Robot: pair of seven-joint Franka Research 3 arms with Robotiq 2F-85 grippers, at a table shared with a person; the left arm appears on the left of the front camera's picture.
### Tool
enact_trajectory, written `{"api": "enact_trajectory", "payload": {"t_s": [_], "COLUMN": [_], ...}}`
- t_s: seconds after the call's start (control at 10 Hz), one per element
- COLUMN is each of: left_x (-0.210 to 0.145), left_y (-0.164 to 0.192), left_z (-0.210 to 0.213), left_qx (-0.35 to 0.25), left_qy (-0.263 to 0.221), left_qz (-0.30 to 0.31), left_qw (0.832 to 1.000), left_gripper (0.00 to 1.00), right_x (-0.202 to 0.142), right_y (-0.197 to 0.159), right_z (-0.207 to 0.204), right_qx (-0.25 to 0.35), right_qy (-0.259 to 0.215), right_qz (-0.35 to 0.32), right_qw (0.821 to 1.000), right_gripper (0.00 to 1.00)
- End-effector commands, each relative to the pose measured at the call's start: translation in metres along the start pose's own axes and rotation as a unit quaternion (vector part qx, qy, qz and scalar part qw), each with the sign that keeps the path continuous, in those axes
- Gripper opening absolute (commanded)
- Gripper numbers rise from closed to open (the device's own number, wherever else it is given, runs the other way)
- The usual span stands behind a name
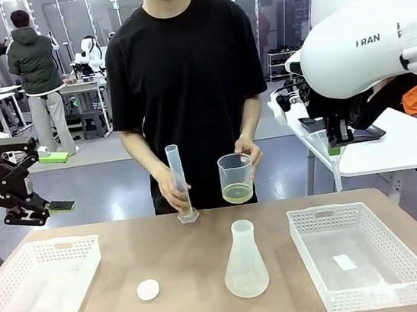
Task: Prepare the solutions needed for the experiment.
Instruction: Pick up the Plastic Funnel and insert it into the Big flask.
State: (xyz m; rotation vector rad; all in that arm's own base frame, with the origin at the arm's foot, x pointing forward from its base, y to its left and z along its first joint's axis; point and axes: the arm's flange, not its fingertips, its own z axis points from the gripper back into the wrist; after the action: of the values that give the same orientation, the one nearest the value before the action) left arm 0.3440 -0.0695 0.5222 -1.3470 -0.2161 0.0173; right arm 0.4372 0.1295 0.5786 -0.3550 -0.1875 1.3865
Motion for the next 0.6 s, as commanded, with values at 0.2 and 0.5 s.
{"api": "enact_trajectory", "payload": {"t_s": [0.2, 0.5], "left_x": [0.000, 0.000], "left_y": [-0.004, -0.004], "left_z": [-0.002, -0.002], "left_qx": [-0.013, -0.013], "left_qy": [-0.002, -0.002], "left_qz": [0.000, 0.000], "left_qw": [1.000, 1.000], "left_gripper": [1.00, 1.00], "right_x": [0.047, 0.085], "right_y": [0.024, 0.048], "right_z": [0.011, 0.032], "right_qx": [-0.059, -0.109], "right_qy": [-0.042, -0.097], "right_qz": [0.078, 0.158], "right_qw": [0.994, 0.977], "right_gripper": [0.04, 0.04]}}
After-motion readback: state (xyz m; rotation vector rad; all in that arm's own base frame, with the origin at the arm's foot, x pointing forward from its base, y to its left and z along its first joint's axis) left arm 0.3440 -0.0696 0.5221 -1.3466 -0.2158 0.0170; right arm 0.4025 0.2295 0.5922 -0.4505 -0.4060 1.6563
